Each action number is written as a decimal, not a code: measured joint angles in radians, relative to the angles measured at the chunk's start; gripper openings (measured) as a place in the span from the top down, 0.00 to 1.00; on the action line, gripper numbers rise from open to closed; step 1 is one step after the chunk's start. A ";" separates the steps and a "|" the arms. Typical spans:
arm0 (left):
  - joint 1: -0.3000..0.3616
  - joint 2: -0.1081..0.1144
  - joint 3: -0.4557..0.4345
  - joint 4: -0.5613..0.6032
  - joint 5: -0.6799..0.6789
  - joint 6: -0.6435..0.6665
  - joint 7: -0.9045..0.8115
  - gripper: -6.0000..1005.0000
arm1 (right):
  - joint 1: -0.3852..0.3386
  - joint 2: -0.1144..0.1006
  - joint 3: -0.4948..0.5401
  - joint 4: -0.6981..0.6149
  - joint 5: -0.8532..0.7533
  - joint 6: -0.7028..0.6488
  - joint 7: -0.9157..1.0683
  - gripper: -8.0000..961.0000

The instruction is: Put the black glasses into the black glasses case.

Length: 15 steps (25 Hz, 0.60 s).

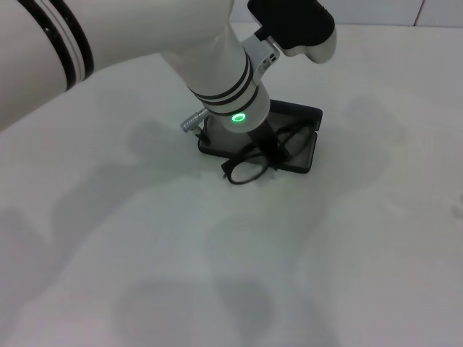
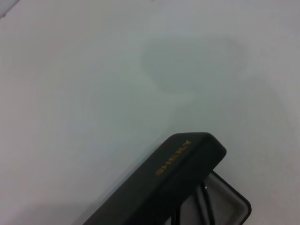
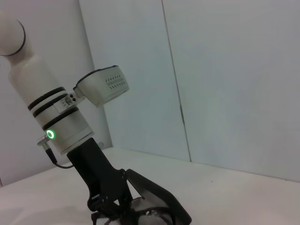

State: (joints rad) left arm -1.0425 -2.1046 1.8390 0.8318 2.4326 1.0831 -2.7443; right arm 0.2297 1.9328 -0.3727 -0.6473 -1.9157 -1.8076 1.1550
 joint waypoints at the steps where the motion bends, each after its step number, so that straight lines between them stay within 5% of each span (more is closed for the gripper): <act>1: 0.000 0.000 0.000 0.001 0.000 0.001 -0.001 0.88 | -0.001 0.000 0.000 0.000 0.001 -0.001 0.000 0.78; 15: 0.003 0.005 0.001 0.100 0.012 0.090 0.034 0.93 | -0.006 0.000 0.000 0.000 0.004 -0.010 -0.001 0.78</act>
State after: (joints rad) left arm -1.0398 -2.1000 1.8403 0.9321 2.4447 1.1736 -2.7103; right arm 0.2239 1.9328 -0.3727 -0.6474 -1.9121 -1.8175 1.1542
